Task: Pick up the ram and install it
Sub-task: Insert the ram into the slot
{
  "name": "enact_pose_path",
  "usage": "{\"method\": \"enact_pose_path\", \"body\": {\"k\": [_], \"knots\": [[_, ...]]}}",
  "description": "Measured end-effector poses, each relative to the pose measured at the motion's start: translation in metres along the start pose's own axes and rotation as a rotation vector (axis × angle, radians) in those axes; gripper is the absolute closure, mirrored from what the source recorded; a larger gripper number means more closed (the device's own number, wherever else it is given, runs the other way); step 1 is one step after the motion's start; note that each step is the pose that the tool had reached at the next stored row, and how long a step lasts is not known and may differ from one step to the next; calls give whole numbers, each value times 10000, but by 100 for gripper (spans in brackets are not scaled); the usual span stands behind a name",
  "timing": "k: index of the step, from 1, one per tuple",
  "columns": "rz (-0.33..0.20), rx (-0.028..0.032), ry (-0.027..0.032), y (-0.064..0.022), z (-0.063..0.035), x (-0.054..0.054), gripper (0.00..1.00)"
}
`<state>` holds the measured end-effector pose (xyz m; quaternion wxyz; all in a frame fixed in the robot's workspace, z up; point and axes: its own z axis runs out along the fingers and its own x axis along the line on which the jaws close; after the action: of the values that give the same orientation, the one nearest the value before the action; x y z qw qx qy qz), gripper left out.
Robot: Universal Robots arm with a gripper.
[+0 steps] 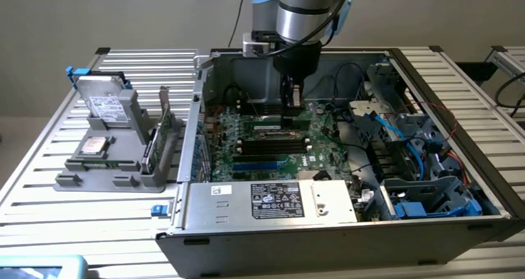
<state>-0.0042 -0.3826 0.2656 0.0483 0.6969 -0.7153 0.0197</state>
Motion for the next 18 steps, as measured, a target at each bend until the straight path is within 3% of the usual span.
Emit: {"method": "enact_pose_path", "body": {"k": [9, 18], "knots": [[-5, -62, 0, -2, 40, 47, 87], [-5, -64, 38, -7, 145, 39, 87]]}}
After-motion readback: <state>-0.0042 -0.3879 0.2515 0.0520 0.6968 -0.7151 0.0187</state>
